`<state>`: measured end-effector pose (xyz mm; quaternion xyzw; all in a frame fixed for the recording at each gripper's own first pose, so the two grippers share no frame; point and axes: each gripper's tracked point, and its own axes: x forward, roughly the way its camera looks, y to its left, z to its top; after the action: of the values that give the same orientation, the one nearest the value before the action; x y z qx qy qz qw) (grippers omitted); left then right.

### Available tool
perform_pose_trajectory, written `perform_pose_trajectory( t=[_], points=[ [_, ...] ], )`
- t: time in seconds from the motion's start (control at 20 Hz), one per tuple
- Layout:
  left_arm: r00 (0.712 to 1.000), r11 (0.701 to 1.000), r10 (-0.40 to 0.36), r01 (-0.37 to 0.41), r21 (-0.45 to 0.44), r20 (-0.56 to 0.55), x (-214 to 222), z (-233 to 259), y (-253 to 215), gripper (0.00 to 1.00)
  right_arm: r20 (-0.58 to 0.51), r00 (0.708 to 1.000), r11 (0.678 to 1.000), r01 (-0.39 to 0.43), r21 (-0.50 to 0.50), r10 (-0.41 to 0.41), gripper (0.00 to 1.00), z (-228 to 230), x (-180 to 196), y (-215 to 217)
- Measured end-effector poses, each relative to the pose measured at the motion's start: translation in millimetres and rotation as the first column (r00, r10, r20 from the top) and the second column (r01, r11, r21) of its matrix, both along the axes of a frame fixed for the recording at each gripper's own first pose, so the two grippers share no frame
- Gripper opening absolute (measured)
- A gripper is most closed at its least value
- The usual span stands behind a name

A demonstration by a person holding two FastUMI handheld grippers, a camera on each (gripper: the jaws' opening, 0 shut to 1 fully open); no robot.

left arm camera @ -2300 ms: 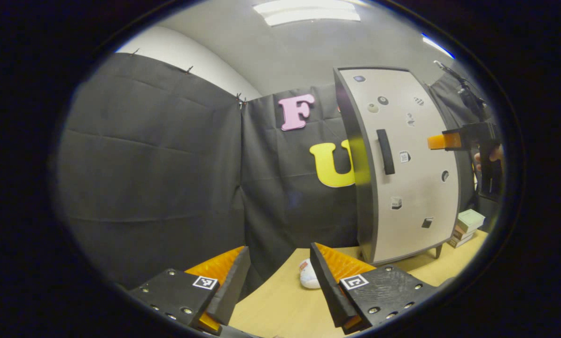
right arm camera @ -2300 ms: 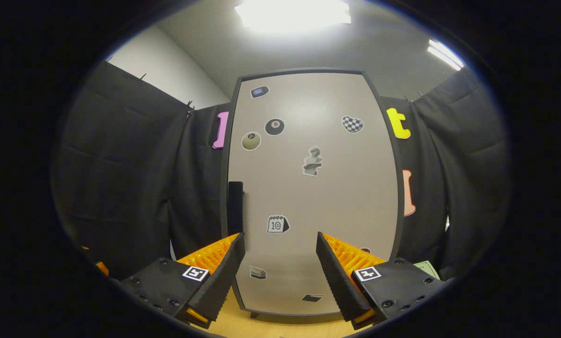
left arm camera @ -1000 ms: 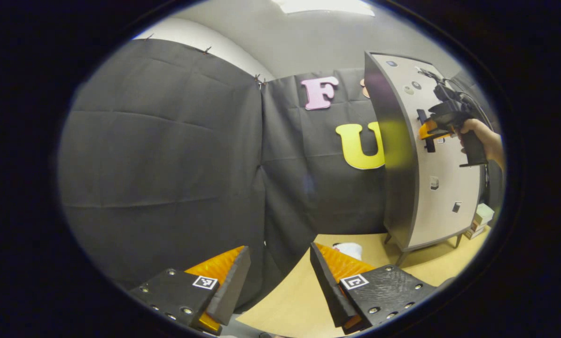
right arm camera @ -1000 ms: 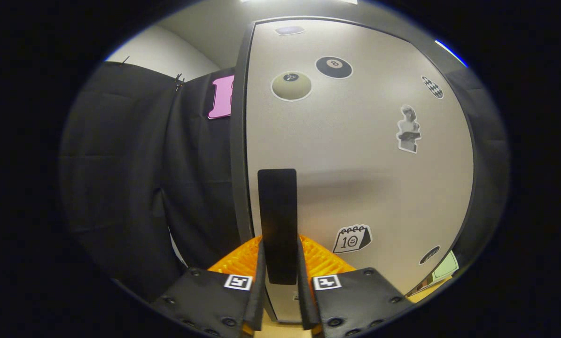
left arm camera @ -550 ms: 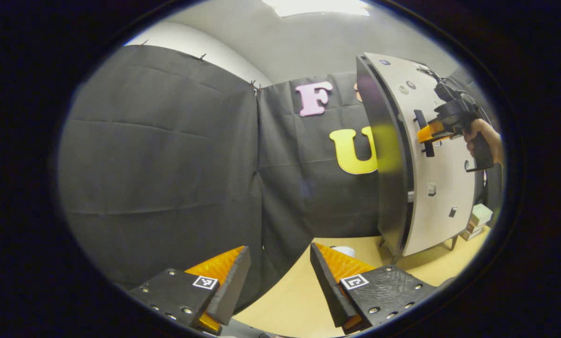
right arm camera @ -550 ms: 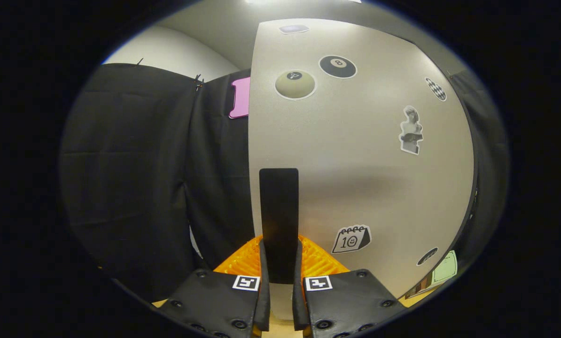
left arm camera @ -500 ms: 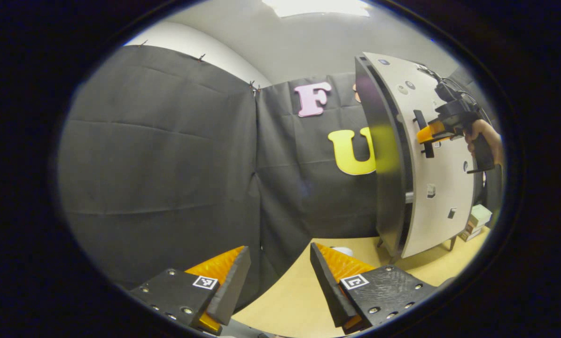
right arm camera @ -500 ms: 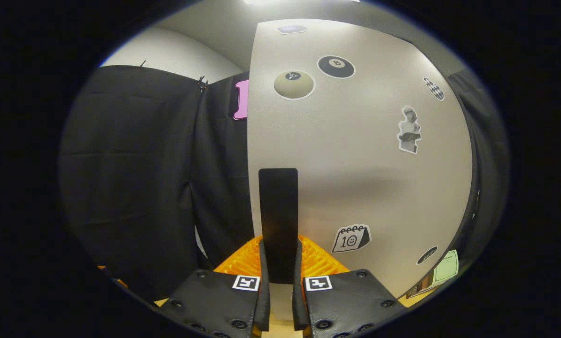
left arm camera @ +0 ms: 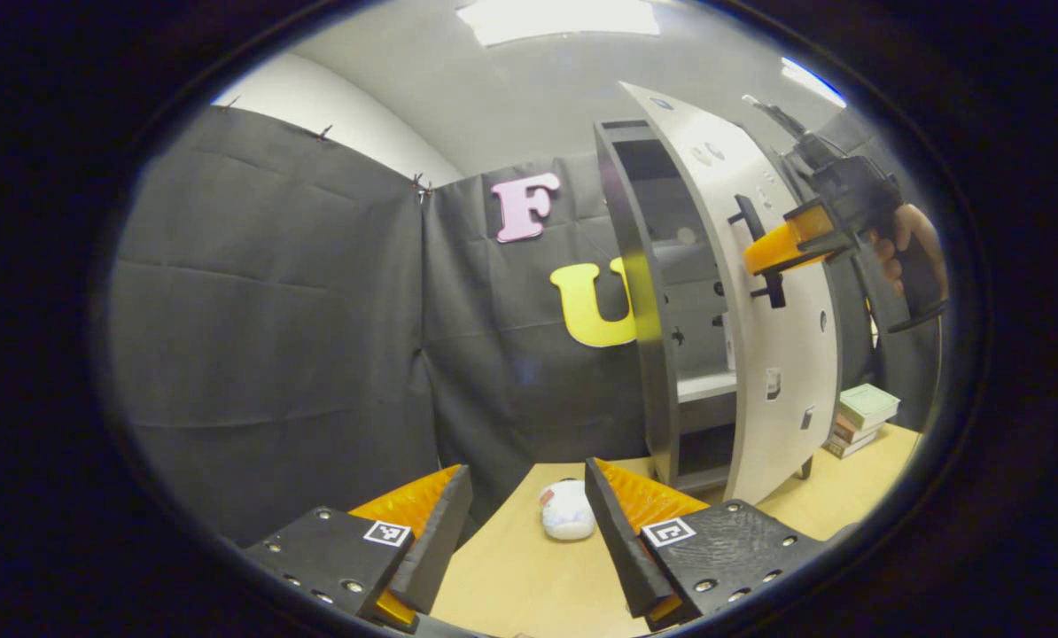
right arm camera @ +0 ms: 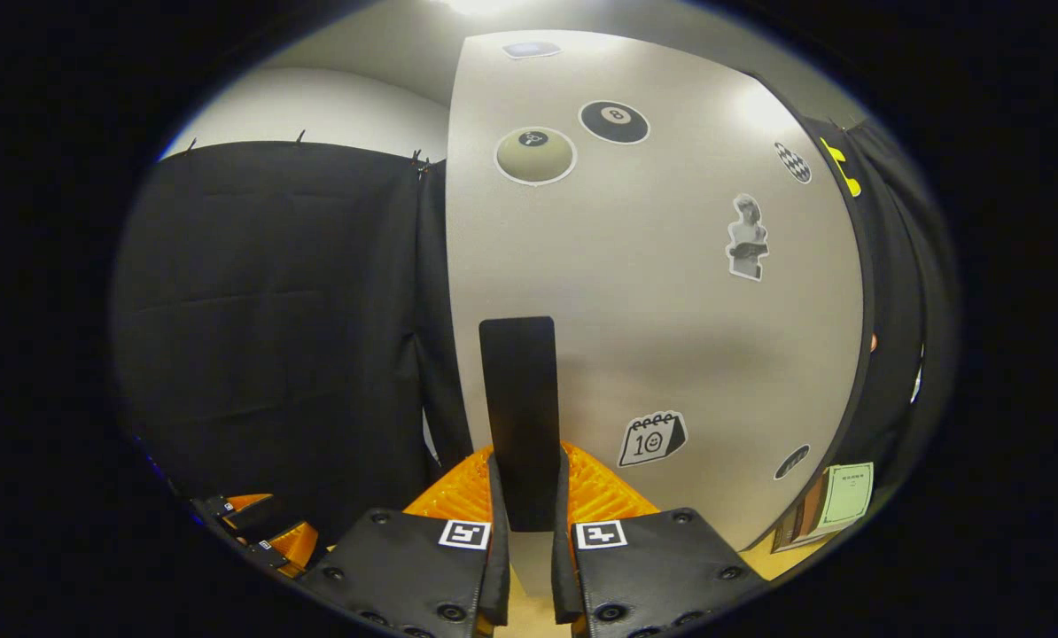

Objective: Open the cabinet door with the right hand, grasp the bottle in the cabinet with the left hand and place it on the coaster, then close the cabinet door with the right hand.

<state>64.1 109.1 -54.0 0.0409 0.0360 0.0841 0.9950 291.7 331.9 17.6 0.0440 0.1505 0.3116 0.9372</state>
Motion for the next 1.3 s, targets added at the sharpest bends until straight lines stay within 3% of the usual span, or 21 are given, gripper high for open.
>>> perform_pose_trajectory(
  t=[0.6,0.7,1.0,1.05,1.1,1.3],
  points=[
    [0.998,0.998,-0.061,0.061,-0.006,0.03,-9.3,23.6,-77.7,0.78,-0.029,0.998,0.998,-0.056,0.028,0.056,0.21,3.5,3.1,-9.6],
    [0.995,0.996,-0.09,0.091,-0.012,0.034,-7.2,25.1,-97.4,0.78,-0.038,0.998,0.998,-0.048,0.039,0.049,0.17,3.3,5.3,-10.9],
    [0.985,0.985,-0.167,0.168,-0.028,0.051,-11.8,33.6,-154.5,0.78,-0.021,1.0,1.0,0.0,0.018,0.0,0.21,3.9,5.9,-18.4],
    [0.983,0.984,-0.176,0.177,-0.03,0.05,-13.7,33.9,-164.1,0.78,-0.02,1.0,1.0,0.01,0.018,-0.009,0.17,4.2,5.1,-21.2],
    [0.981,0.982,-0.186,0.187,-0.034,0.049,-18.2,32.5,-172.3,0.78,-0.017,1.0,1.0,0.021,0.016,-0.021,0.21,5.2,2.4,-26.2],
    [0.977,0.977,-0.206,0.208,-0.042,0.05,-25.6,37.7,-198.6,0.77,0.004,0.997,0.997,0.077,0.013,-0.078,0.17,13.2,-8.1,-54.9]
  ],
)
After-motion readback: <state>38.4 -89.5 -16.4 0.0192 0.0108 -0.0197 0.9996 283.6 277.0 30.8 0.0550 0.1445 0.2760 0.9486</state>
